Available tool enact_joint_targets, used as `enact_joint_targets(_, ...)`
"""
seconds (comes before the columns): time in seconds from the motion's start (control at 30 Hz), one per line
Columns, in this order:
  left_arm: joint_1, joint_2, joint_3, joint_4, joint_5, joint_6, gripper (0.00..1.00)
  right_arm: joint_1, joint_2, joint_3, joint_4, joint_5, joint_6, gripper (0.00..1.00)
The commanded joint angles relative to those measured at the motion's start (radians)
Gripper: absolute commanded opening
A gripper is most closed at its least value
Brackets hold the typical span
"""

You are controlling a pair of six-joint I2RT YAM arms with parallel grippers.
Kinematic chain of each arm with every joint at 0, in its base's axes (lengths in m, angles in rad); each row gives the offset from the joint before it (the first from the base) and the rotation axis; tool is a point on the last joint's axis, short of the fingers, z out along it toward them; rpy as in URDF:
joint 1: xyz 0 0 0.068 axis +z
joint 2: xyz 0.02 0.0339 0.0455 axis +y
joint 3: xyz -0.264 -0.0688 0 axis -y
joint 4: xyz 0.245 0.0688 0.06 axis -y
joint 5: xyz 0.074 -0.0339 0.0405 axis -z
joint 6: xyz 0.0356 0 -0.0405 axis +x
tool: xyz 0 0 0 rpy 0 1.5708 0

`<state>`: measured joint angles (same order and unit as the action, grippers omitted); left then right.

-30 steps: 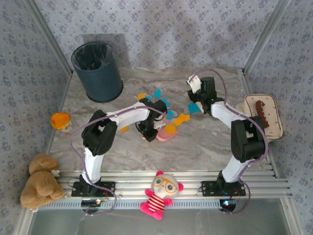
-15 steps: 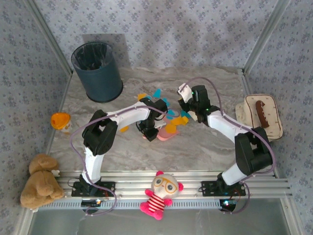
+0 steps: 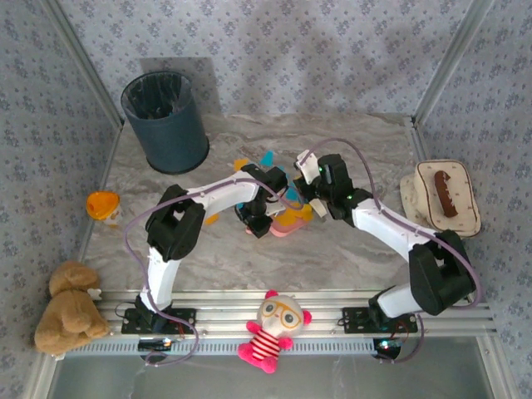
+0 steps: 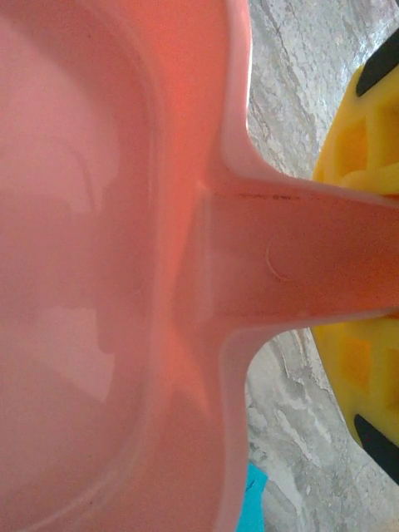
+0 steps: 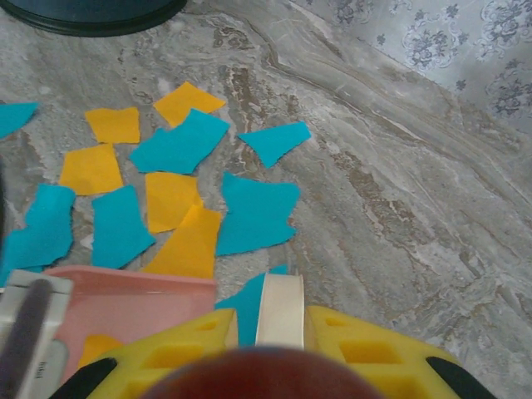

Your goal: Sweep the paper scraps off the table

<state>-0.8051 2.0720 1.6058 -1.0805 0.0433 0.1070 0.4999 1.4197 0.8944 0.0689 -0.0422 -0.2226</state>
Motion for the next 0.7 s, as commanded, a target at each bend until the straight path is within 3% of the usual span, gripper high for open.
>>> enact_joint_targets(0.0, -0.009, 0.025, 0.033, -0.032, 0.029, 0.009, 0.00, 0.036, -0.042, -0.010, -0.041, -0.030, 0.051, 0.00)
enact_joint_targets(0.67, -0.028, -0.011, 0.009, -0.017, 0.027, 0.017, 0.00, 0.071, -0.134, 0.000, -0.002, -0.070, 0.155, 0.00)
